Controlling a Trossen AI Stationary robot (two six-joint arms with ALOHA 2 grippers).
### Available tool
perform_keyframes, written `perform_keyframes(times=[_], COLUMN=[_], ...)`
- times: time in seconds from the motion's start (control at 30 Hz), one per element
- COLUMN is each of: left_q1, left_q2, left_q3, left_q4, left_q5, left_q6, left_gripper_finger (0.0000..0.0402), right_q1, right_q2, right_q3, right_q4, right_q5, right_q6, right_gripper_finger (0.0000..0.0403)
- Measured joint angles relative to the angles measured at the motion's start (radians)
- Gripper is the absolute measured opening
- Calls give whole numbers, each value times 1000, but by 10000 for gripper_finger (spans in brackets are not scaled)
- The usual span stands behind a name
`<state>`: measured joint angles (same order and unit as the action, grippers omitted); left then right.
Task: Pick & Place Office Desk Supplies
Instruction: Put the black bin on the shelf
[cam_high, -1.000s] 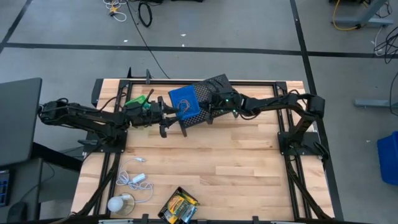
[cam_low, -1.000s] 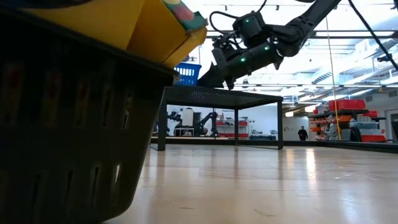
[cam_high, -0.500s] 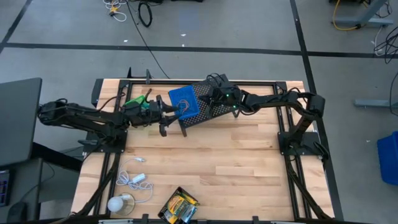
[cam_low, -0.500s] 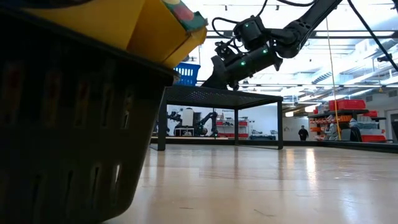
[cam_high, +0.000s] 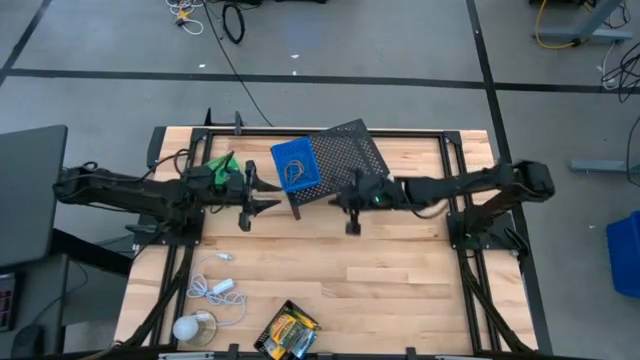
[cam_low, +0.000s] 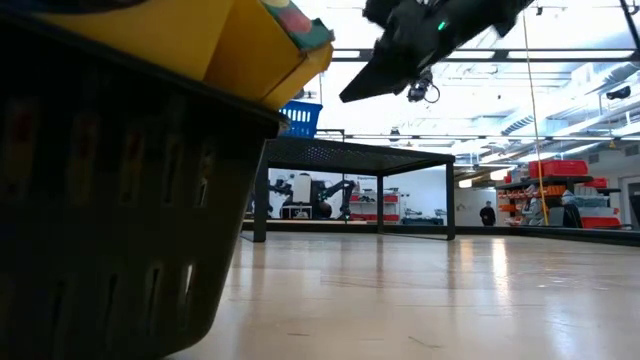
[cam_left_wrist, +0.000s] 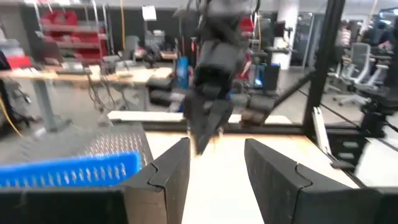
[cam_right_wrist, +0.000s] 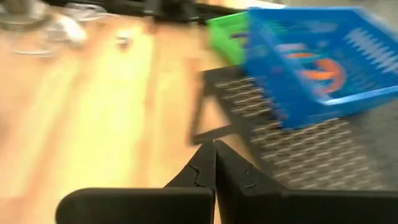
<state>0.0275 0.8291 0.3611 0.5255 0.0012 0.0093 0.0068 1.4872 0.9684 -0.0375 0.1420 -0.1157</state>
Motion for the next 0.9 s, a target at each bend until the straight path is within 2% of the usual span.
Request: perform_keyframes(times=[0.07,0.23,0.37,0.5,0.63,0.9], left_q1=[-17,-77,-156,-261,-352,-503], left_q2=[-15,-25,-25,-25,-17,57], left_q3=[0,0,0,0,0,0], left_q4=[-49,-155,-266,-355,-429,-447], left_q5=[0,33,88,90,86,20], left_q6=[-30,-123,-201,-272,-386,-505], left_gripper_finger=[162,162,162,162,162,162], right_q1=[51,148,229,300,325,363], right_q2=[-12,-5,-2,0,71,307], right_q3=[0,0,0,7,88,395], right_q4=[-27,-74,-121,-140,-183,-385], right_q5=[-5,-120,-128,-138,-183,-204], right_q6=[61,190,240,293,407,366], right_gripper_finger=[1,29,68,96,101,102])
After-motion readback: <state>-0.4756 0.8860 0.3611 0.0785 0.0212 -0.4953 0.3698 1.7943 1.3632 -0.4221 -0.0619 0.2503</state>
